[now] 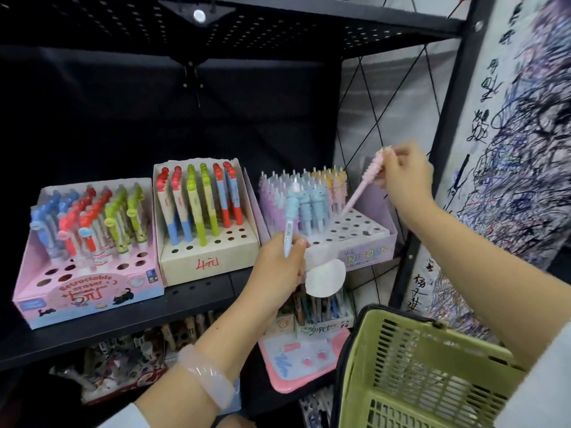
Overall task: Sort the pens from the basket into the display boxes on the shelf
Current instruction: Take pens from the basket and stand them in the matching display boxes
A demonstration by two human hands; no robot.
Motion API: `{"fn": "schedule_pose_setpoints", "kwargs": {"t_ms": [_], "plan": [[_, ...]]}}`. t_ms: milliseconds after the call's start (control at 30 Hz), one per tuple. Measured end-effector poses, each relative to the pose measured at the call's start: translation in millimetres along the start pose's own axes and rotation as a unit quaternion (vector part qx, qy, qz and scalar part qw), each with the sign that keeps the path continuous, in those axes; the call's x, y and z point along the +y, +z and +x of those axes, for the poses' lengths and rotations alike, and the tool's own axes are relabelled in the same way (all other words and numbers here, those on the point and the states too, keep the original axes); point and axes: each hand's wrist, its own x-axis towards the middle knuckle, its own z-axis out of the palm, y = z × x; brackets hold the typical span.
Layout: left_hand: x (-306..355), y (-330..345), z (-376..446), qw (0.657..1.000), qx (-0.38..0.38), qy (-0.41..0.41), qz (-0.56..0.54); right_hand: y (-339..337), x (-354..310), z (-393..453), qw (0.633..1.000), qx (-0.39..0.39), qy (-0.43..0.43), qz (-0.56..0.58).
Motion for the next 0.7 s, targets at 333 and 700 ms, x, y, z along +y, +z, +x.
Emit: {"fn": "schedule_pose_setpoints", "kwargs": {"t_ms": [333, 700], "plan": [[3, 11, 25, 0.998, -0.007, -0.030, -0.057, 19, 17, 30, 0.967, -0.039, -0.171, -0.186], [-3, 6, 28, 0.995, -0.030, -0.025, -0.091, 35, 31, 36, 0.943, -0.095, -0.165, -0.272]]}}
